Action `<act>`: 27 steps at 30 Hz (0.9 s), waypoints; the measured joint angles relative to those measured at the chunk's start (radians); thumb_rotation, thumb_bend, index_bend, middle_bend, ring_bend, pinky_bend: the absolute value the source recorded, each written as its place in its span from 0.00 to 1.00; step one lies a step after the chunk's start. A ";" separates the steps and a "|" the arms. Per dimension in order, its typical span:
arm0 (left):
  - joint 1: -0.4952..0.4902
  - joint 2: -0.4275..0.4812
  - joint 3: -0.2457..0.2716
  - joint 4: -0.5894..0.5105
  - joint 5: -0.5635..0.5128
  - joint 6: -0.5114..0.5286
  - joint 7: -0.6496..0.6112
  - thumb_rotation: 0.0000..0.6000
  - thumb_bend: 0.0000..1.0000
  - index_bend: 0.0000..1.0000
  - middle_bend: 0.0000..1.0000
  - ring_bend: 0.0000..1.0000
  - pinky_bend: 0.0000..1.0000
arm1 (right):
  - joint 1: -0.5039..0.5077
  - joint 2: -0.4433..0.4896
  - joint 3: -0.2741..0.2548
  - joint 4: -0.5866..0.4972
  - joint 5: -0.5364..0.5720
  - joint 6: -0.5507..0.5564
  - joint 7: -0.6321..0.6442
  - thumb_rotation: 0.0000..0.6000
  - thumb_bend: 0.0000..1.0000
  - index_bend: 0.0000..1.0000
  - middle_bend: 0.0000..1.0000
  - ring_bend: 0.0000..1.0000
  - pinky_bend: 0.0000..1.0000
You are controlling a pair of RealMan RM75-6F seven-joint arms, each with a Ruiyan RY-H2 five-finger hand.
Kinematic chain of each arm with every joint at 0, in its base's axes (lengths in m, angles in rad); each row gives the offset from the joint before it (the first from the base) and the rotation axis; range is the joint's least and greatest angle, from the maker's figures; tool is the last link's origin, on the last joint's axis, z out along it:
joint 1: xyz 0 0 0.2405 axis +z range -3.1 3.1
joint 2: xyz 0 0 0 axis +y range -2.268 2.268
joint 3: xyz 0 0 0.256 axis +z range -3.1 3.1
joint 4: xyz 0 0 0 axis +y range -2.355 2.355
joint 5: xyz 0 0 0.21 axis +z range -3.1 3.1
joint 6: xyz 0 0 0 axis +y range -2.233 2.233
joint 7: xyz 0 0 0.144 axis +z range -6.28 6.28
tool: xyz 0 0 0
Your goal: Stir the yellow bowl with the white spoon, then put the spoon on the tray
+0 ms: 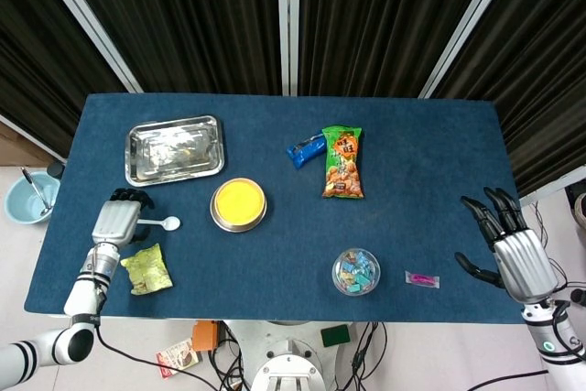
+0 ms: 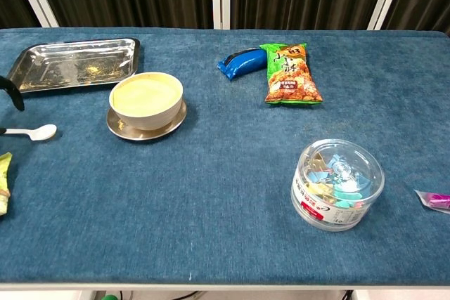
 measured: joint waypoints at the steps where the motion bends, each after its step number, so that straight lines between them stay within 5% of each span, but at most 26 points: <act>1: 0.001 -0.008 0.002 0.013 0.003 -0.004 -0.014 1.00 0.34 0.39 0.24 0.14 0.12 | 0.000 -0.001 0.001 -0.003 0.001 -0.002 -0.003 1.00 0.22 0.03 0.17 0.00 0.06; 27: 0.015 -0.098 0.009 0.169 0.066 -0.002 -0.104 1.00 0.36 0.48 0.26 0.14 0.12 | -0.006 -0.003 0.009 -0.011 0.015 -0.015 -0.006 1.00 0.20 0.03 0.17 0.00 0.06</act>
